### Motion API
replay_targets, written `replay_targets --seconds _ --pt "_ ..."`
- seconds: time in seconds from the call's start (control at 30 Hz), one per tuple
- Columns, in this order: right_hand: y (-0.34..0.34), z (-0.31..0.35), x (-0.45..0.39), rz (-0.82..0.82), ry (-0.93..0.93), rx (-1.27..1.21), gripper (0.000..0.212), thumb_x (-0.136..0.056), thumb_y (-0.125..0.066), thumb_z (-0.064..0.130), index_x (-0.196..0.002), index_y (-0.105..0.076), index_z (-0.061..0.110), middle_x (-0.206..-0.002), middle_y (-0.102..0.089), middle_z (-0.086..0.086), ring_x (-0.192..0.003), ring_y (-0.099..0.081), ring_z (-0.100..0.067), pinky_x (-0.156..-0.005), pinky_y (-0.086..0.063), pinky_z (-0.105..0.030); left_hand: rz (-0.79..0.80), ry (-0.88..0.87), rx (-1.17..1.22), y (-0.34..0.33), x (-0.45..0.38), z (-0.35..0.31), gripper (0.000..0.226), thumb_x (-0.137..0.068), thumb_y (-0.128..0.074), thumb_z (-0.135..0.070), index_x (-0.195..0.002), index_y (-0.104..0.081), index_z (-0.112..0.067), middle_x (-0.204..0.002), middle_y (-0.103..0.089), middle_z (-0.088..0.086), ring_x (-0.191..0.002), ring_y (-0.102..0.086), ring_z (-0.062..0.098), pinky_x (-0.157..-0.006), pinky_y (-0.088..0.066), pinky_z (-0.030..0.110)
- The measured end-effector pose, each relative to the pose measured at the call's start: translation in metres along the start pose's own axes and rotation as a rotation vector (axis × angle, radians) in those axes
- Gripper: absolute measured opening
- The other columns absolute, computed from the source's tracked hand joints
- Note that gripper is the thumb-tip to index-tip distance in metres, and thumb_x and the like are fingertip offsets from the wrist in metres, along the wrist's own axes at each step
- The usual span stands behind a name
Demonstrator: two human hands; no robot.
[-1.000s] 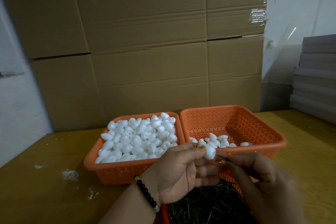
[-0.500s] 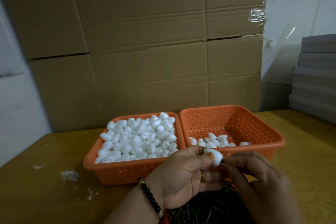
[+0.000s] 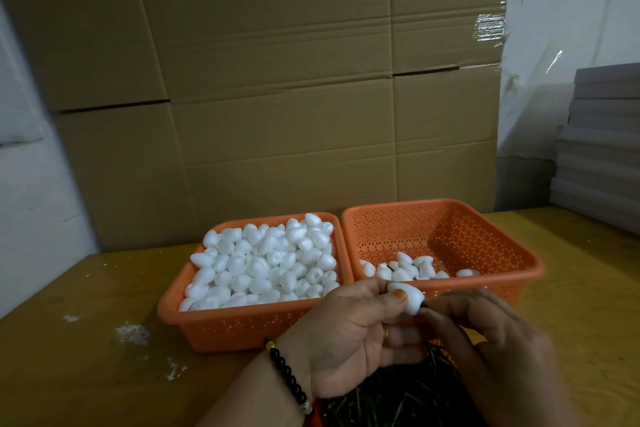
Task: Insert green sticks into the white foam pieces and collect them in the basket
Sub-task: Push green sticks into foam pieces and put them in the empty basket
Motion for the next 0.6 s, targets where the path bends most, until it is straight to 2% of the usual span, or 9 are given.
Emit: replay_targets --seconds 0.07,0.17,0.3,0.4,0.47,0.53,0.6 --pt "-0.0003 -0.0019 0.0003 -0.007 0.002 0.024 0.026 -0.08 -0.059 0.04 -0.078 -0.073 0.018 -0.085 -0.062 0.018 -0.088 -0.057 0.018 -0.074 -0.039 0.003 0.004 0.007 0.015 0.0 -0.0006 0.0006 0.027 -0.085 -0.059 -0.019 -0.111 -0.058 -0.011 -0.102 -0.068 0.01 -0.091 -0.066 0.023 -0.082 -0.052 0.036" --pt "-0.0001 -0.0047 0.0003 -0.012 0.016 0.05 0.012 -0.075 -0.069 0.031 -0.085 -0.071 0.025 -0.091 -0.062 0.022 -0.086 -0.061 0.01 -0.071 -0.041 0.002 0.006 0.013 0.039 0.0001 -0.0015 0.0019 0.027 -0.085 -0.058 -0.019 -0.111 -0.058 -0.01 -0.103 -0.068 0.011 -0.092 -0.066 0.025 -0.082 -0.052 0.037" --pt "-0.0005 -0.0091 0.002 -0.005 0.01 0.075 0.017 -0.068 -0.074 0.02 -0.085 -0.072 0.022 -0.089 -0.065 0.018 -0.082 -0.063 0.006 -0.076 -0.043 -0.001 0.018 0.02 0.071 -0.0001 -0.0018 0.002 0.023 -0.086 -0.057 -0.019 -0.107 -0.06 -0.011 -0.104 -0.069 0.012 -0.092 -0.067 0.025 -0.081 -0.054 0.037" --pt "-0.0006 -0.0096 0.0021 0.001 -0.005 0.035 0.013 -0.073 -0.073 0.026 -0.086 -0.072 0.024 -0.091 -0.066 0.019 -0.082 -0.063 0.009 -0.077 -0.043 -0.002 0.026 0.023 0.083 0.0003 -0.0021 0.0026 0.023 -0.087 -0.057 -0.019 -0.107 -0.061 -0.01 -0.104 -0.07 0.011 -0.093 -0.068 0.024 -0.082 -0.053 0.037" --pt "-0.0004 -0.0077 0.002 0.005 -0.006 0.021 0.015 -0.078 -0.065 0.034 -0.086 -0.072 0.024 -0.093 -0.065 0.02 -0.084 -0.063 0.009 -0.078 -0.042 -0.002 0.032 0.029 0.08 0.0001 -0.0022 0.0027 0.027 -0.088 -0.056 -0.02 -0.112 -0.059 -0.009 -0.107 -0.07 0.012 -0.095 -0.067 0.025 -0.085 -0.053 0.037" --pt "0.0001 -0.0067 0.0015 0.005 -0.006 0.019 0.018 -0.079 -0.062 0.035 -0.084 -0.073 0.021 -0.091 -0.066 0.018 -0.083 -0.063 0.008 -0.077 -0.044 -0.003 0.034 0.031 0.069 -0.0003 -0.0021 0.0025 0.031 -0.089 -0.056 -0.02 -0.117 -0.057 -0.007 -0.11 -0.068 0.013 -0.098 -0.066 0.026 -0.088 -0.05 0.039" --pt "0.0012 -0.0068 0.001 -0.004 -0.006 0.029 0.012 -0.078 -0.068 0.029 -0.082 -0.073 0.019 -0.089 -0.066 0.017 -0.081 -0.063 0.007 -0.073 -0.046 -0.006 0.03 0.03 0.064 -0.0011 -0.0021 0.0026 0.031 -0.087 -0.057 -0.02 -0.115 -0.058 -0.007 -0.11 -0.068 0.014 -0.099 -0.065 0.027 -0.09 -0.048 0.041"
Point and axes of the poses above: each hand's wrist, its own x-axis away from the middle knuckle, its own y-axis out of the back of the hand, z = x × y, the point moved 8 cm from there along -x, towards the middle knuckle
